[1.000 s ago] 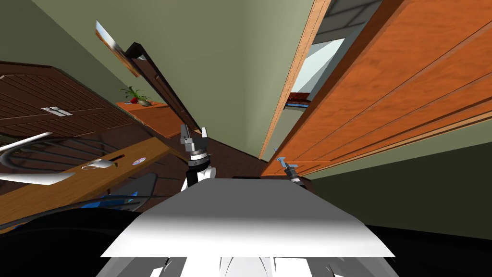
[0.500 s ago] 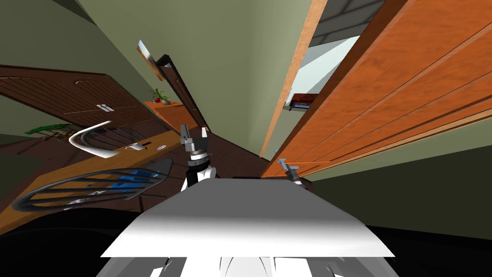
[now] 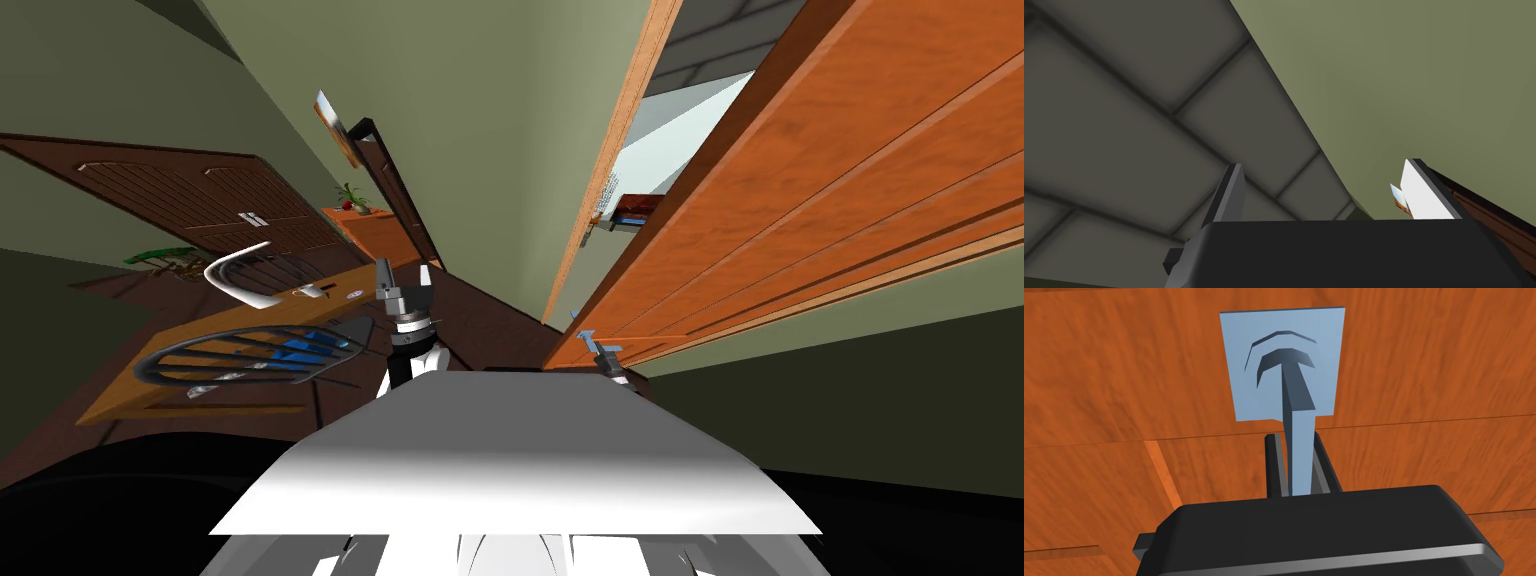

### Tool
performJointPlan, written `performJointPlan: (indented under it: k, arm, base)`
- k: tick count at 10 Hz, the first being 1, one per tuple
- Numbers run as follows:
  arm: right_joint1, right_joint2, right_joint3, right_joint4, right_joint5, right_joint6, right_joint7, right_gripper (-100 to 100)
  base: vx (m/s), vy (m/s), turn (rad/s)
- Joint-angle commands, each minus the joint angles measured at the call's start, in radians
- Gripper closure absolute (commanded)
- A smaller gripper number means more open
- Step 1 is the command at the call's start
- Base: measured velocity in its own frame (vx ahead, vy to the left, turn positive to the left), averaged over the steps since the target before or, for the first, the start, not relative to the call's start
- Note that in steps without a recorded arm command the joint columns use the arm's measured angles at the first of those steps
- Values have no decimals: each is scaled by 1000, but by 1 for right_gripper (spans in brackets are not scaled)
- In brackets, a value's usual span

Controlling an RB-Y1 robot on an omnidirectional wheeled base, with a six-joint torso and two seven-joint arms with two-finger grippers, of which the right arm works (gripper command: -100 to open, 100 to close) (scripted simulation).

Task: Pull the door open

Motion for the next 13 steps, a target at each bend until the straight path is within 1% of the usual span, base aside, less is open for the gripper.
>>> performJointPlan:
  k: [1,3,4,5,7,8,9,10,13]
  arm:
    - [-10,5,2,-16,-4,26,8,100]
    - [-40,17,6,-8,-9,49,19,100]
    - [-46,19,7,-6,-10,54,21,100]
    - [-68,27,10,0,-14,71,29,100]
    - [-99,39,15,8,-19,94,40,100]
    - [-99,39,15,8,-19,94,40,100]
    - [-115,45,17,13,-22,106,46,100]
    - [-138,54,20,19,-26,124,54,100]
    - [-183,71,26,31,-33,158,70,100]
  base:
    - [-221,-28,168]
    - [-240,-87,128]
    - [-188,-46,64]
    - [-210,-41,111]
    - [-212,-76,145]
    - [-142,-67,33]
    - [-131,-54,73]
    - [-204,-84,193]
    - [-219,-96,124]
